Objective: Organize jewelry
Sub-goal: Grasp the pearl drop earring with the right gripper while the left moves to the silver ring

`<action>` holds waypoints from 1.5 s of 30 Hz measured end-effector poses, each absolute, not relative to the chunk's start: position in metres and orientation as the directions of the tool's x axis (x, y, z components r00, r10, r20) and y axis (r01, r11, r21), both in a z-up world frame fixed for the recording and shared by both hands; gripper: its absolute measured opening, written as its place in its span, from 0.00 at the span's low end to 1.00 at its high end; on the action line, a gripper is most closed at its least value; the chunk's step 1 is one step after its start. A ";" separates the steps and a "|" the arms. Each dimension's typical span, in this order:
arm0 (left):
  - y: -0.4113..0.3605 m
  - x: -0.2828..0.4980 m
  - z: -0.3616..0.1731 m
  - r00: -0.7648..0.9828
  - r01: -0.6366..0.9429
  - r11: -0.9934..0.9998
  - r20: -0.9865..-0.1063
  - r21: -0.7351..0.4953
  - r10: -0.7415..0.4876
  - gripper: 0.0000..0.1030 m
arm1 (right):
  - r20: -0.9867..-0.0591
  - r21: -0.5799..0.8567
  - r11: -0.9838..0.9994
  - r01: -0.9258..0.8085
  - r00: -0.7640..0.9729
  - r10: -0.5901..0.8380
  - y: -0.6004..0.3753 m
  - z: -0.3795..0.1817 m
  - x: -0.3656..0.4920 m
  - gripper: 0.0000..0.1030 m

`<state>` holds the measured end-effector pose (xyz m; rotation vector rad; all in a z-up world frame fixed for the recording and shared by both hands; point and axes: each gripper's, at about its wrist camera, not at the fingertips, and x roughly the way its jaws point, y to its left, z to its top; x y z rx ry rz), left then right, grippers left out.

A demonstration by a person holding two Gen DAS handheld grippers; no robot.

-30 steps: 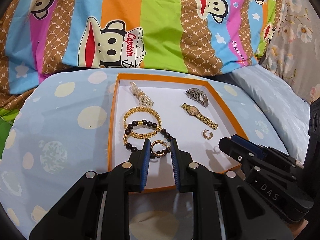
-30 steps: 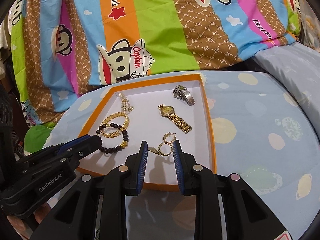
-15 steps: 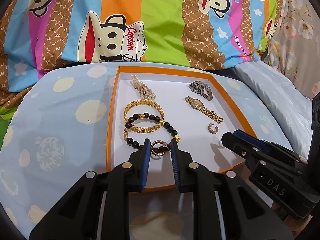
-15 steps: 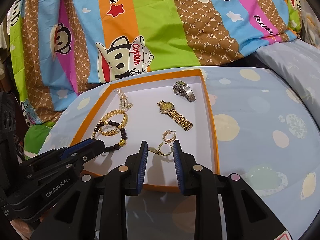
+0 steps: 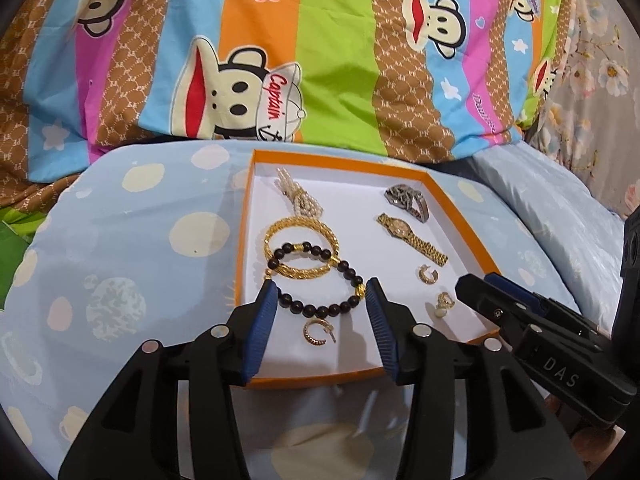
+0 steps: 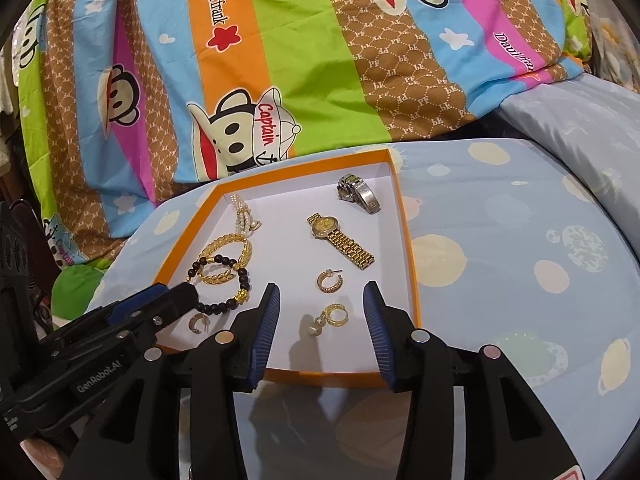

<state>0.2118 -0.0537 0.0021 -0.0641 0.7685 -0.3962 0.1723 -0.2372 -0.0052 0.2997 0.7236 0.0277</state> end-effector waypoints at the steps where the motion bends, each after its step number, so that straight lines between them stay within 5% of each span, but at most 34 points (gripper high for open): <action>1: -0.051 0.211 0.004 0.654 0.320 0.925 -0.659 -0.205 -0.372 0.44 | -0.645 0.277 0.957 0.080 0.754 0.124 -0.238 -0.004 0.171 0.43; 35: 0.029 0.086 -0.007 0.659 0.229 0.951 -0.686 -0.210 -0.310 0.50 | -0.722 0.211 0.975 -0.061 0.663 0.198 -0.140 -0.016 0.026 0.44; 45: 0.029 0.082 -0.007 0.654 0.231 0.950 -0.690 -0.209 -0.311 0.50 | -0.761 0.189 0.982 -0.029 0.628 0.165 -0.137 -0.023 0.033 0.21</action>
